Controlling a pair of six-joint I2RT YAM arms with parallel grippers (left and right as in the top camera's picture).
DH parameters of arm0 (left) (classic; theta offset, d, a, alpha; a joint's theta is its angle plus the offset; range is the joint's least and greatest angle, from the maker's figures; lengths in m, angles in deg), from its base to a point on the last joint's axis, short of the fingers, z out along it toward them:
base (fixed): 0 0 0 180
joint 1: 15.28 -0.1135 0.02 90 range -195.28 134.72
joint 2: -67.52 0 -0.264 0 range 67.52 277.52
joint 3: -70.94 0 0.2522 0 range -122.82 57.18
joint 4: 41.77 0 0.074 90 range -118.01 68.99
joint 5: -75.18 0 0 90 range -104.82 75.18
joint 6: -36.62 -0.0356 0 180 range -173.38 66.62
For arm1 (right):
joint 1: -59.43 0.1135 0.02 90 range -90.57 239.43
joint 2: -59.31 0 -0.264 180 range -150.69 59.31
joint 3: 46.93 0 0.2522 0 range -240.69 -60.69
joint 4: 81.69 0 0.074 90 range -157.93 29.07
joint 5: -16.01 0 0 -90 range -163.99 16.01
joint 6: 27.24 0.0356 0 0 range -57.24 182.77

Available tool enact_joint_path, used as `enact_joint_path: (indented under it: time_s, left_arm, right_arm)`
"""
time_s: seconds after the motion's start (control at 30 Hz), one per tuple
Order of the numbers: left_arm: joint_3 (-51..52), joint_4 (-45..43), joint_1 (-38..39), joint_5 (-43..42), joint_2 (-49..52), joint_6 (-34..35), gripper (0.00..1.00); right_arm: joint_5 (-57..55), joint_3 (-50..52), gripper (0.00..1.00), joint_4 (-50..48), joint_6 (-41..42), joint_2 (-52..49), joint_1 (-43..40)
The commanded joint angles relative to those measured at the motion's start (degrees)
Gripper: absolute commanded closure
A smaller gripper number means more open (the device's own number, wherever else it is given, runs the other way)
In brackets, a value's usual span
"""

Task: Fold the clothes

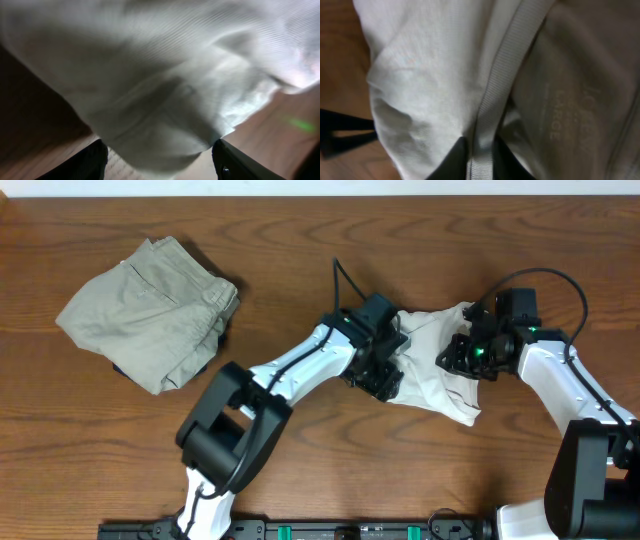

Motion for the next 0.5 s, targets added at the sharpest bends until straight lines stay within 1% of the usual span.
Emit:
enact_joint_path:
  time_s: [0.0, 0.07, 0.2, 0.33, 0.47]
  left_arm:
    - [0.42, 0.57, 0.24, 1.46, 2.89, -1.14, 0.35]
    - [0.39, 1.01, 0.22, 1.46, 3.37, -1.11, 0.37]
    - [0.42, 1.20, 0.22, 1.49, 3.45, -1.14, 0.37]
    - [0.39, 1.18, 0.22, 1.49, 3.45, -1.14, 0.37]
    - [0.39, 1.16, 0.22, 1.49, 3.45, -1.14, 0.37]
  right_arm:
    - [1.86, -0.42, 0.93, -0.72, 0.98, -0.48, -0.72]
    - [1.44, -0.61, 0.99, -0.85, 0.98, -0.48, -1.51]
    - [1.46, -2.16, 0.99, -0.09, 0.83, -0.22, -4.81]
    - [1.51, -4.87, 0.99, 1.16, -1.68, 0.63, -8.50]
    - [1.51, -6.54, 0.99, 1.42, -4.13, 0.92, -10.03]
